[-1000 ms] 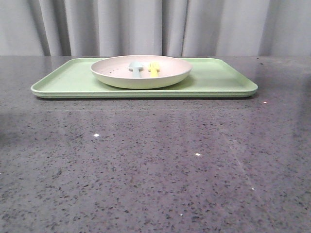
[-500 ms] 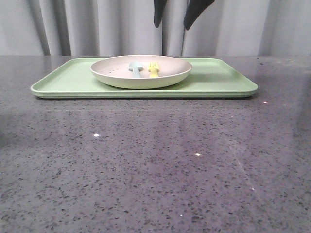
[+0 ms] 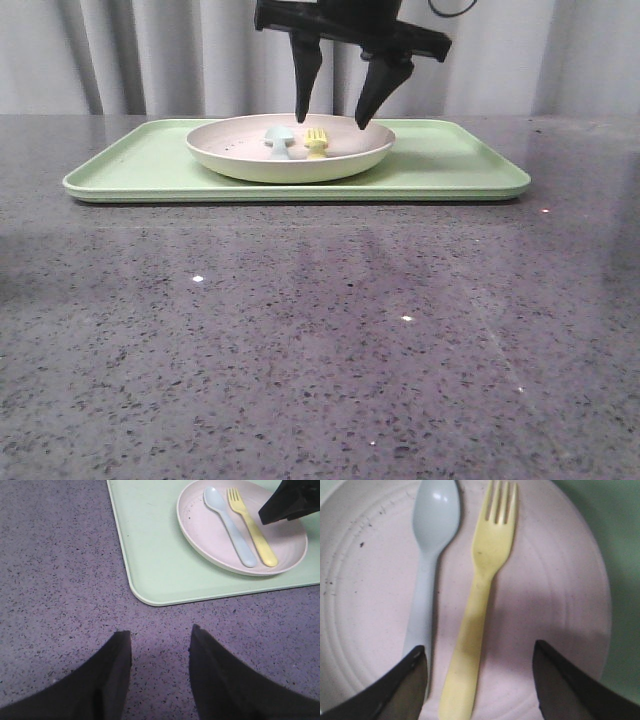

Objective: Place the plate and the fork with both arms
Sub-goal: 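Lower the open right gripper onto the yellow fork on the plate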

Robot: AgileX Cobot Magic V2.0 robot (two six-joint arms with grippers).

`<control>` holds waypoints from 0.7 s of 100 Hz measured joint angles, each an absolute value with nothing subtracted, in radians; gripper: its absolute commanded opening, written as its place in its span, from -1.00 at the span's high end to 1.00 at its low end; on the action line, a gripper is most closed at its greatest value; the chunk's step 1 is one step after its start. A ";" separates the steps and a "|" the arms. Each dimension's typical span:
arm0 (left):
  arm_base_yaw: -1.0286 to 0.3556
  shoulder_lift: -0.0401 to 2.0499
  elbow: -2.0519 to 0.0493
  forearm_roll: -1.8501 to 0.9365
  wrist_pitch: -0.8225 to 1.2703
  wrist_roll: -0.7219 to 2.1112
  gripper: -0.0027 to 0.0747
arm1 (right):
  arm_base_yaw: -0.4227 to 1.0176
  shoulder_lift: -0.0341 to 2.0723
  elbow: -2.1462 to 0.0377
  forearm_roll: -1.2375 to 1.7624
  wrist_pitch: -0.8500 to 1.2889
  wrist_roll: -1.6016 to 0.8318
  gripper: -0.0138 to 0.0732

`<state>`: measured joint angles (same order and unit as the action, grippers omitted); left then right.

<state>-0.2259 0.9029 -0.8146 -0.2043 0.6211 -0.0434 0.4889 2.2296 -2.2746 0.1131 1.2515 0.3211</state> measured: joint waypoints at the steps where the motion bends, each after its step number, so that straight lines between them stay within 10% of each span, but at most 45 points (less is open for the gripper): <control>1: -0.226 0.903 -0.815 -0.204 0.621 -0.043 0.23 | 0.489 2.231 -2.275 0.113 1.251 0.321 -0.39; 45: -0.226 0.903 -0.815 -0.204 0.621 -0.043 0.23 | 0.491 2.285 -2.278 0.123 1.246 0.321 -0.38; 70: -0.226 0.903 -0.815 -0.204 0.621 -0.043 0.23 | 0.492 2.287 -2.278 0.123 1.246 0.321 0.06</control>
